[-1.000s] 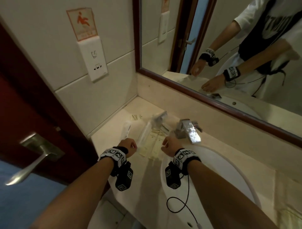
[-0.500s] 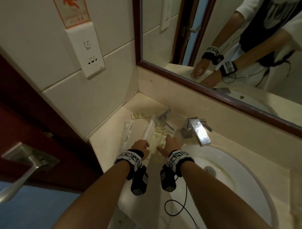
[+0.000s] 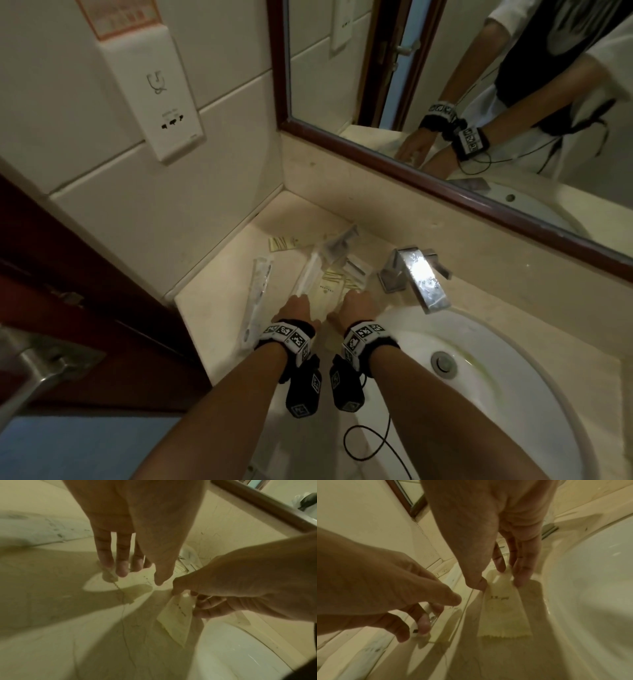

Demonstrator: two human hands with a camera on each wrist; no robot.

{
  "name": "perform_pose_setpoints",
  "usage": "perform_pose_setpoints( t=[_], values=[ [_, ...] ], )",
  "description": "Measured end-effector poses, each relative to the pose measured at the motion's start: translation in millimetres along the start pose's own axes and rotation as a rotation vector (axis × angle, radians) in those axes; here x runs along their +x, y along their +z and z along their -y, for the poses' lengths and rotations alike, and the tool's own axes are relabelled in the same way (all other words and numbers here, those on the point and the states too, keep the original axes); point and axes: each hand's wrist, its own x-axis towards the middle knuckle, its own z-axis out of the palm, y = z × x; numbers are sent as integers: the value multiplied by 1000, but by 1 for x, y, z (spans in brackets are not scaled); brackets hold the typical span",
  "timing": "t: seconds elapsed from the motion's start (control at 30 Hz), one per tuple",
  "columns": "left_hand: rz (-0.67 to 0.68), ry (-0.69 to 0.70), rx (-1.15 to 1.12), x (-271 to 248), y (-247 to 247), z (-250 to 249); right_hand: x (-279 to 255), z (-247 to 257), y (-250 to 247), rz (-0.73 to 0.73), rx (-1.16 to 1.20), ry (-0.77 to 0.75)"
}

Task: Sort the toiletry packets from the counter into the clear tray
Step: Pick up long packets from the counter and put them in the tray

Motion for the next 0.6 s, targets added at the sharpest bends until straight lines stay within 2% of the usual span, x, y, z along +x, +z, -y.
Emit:
perform_pose_setpoints(
  t=[0.23, 0.37, 0.6],
  values=[
    [-15, -93, 35, 3, 5, -14, -9, -3, 1, 26, 160, 28],
    [32, -123, 72, 9, 7, -15, -12, -9, -5, 59, 301, 13],
    [141, -156, 55, 13, 2, -17, -16, -19, -15, 187, 383, -23]
  ],
)
